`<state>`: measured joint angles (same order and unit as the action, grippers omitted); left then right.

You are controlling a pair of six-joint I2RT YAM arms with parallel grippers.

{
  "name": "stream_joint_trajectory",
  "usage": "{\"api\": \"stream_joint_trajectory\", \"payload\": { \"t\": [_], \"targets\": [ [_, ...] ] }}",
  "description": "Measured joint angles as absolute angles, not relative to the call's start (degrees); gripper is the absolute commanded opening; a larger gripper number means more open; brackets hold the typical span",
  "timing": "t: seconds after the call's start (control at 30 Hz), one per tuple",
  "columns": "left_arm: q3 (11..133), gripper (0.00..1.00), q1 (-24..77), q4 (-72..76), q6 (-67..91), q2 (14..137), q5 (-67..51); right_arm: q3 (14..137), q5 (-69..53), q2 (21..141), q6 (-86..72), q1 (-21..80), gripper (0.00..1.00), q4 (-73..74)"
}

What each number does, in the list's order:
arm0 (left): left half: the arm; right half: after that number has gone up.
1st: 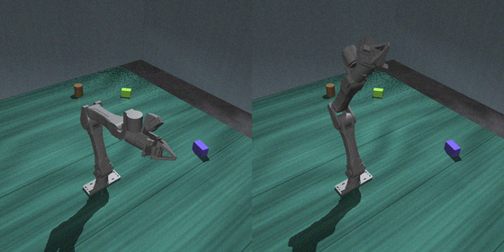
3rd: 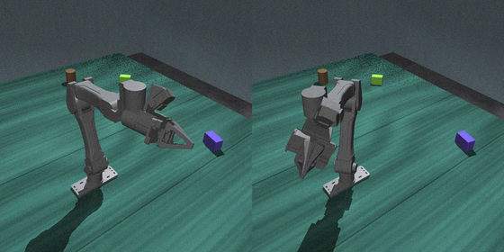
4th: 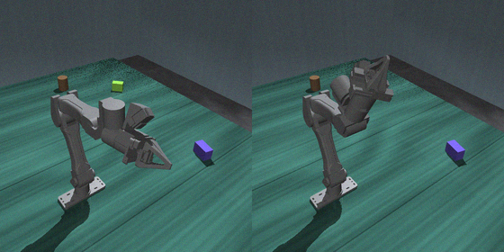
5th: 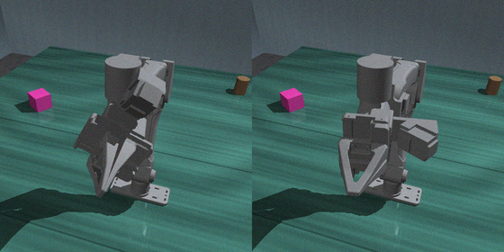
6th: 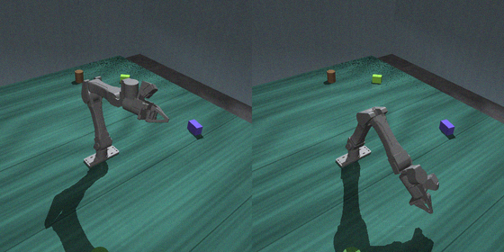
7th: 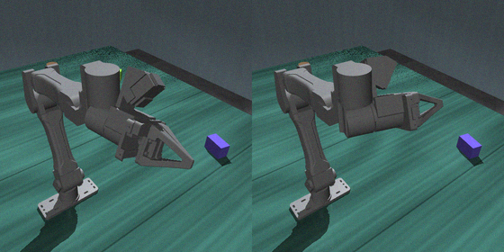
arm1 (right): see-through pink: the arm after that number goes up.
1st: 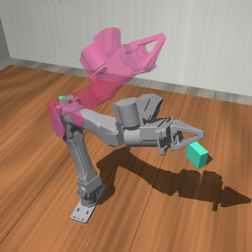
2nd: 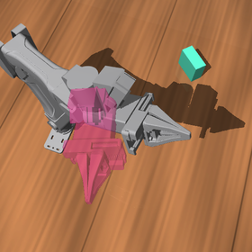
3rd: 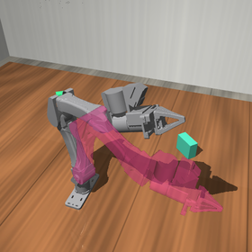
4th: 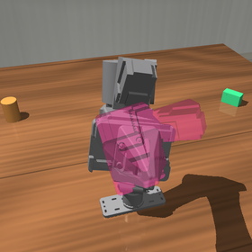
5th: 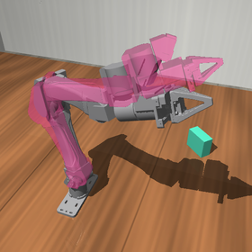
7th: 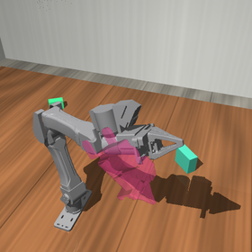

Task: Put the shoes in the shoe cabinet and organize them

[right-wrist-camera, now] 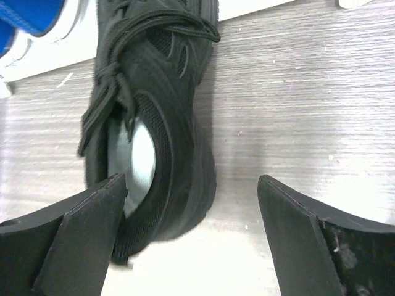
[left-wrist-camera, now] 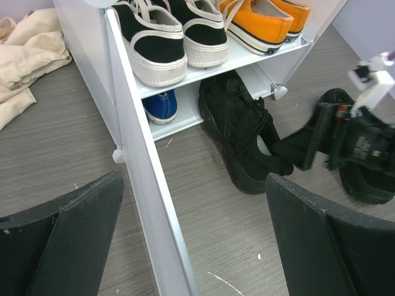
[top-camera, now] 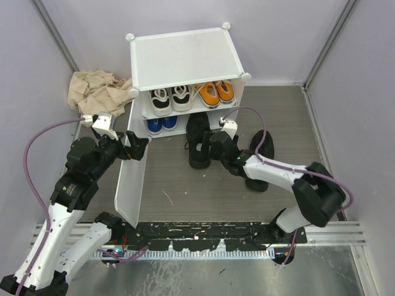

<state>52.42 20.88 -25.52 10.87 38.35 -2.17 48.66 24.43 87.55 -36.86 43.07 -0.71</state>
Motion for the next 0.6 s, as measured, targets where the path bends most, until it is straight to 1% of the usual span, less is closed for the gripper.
{"api": "stream_joint_trajectory", "payload": {
  "t": [0.1, 0.23, 0.37, 0.6],
  "targets": [
    [52.42, 0.98, 20.88, -25.5, 10.87, 38.35, -2.17, 45.3, 22.39, 79.83, -34.26, 43.77, 0.95, -0.19],
    [52.42, 0.98, 20.88, -25.52, 10.87, 38.35, -2.17, 43.53, 18.98, 74.02, -29.87, 45.34, 0.95, -0.25],
    [52.42, 0.98, 20.88, -25.5, 10.87, 38.35, -2.17, 41.91, 16.4, 74.98, -26.26, 46.15, 0.95, -0.91],
    [52.42, 0.98, 20.88, -25.5, 10.87, 38.35, -2.17, 40.56, 15.53, 82.35, -23.64, 46.54, 0.93, -5.34]
  ]
}}
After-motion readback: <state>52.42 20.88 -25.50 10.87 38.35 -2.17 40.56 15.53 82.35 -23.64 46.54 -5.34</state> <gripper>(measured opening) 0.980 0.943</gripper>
